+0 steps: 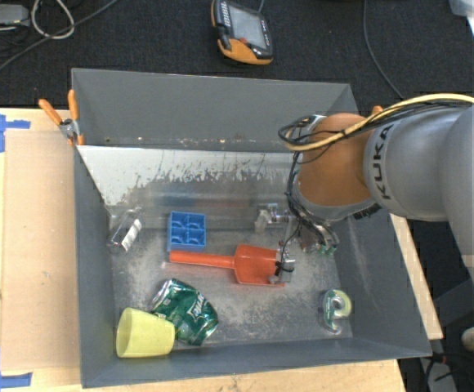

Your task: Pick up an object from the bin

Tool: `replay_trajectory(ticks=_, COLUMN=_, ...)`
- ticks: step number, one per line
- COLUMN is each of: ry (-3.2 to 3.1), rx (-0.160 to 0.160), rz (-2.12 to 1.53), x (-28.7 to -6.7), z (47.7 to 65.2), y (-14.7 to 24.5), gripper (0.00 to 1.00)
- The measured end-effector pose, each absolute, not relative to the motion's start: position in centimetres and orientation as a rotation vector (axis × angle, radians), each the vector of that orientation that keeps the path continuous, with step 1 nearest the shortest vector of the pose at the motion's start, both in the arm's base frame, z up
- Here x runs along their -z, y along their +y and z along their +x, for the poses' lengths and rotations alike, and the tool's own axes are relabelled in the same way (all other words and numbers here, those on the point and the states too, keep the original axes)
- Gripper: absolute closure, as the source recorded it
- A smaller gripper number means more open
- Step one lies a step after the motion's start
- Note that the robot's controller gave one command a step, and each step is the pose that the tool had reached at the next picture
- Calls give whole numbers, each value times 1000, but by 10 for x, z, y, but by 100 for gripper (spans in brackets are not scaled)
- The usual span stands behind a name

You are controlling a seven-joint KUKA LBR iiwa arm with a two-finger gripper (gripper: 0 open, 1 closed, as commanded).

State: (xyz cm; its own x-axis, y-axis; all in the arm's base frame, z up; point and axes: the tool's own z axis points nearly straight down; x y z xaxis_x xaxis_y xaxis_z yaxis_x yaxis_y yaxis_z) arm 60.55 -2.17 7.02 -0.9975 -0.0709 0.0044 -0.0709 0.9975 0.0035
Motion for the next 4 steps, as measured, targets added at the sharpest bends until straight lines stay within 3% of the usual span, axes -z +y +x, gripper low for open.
replay_trajectory(ticks=1, ry=-3135, rx=5, rz=110, x=-70, z=605, y=-22, gripper=100)
replay_trajectory(ticks=2, ry=-3135, rx=5, rz=109, x=-70, z=605, y=-22, gripper=100)
replay_trajectory(ticks=3, ry=-3146, rx=6, rz=43, x=-171, z=619, y=-17, gripper=100)
replay_trajectory(ticks=4, ry=-3125, rx=9, rz=109, x=-280, z=612, y=-16, gripper=100)
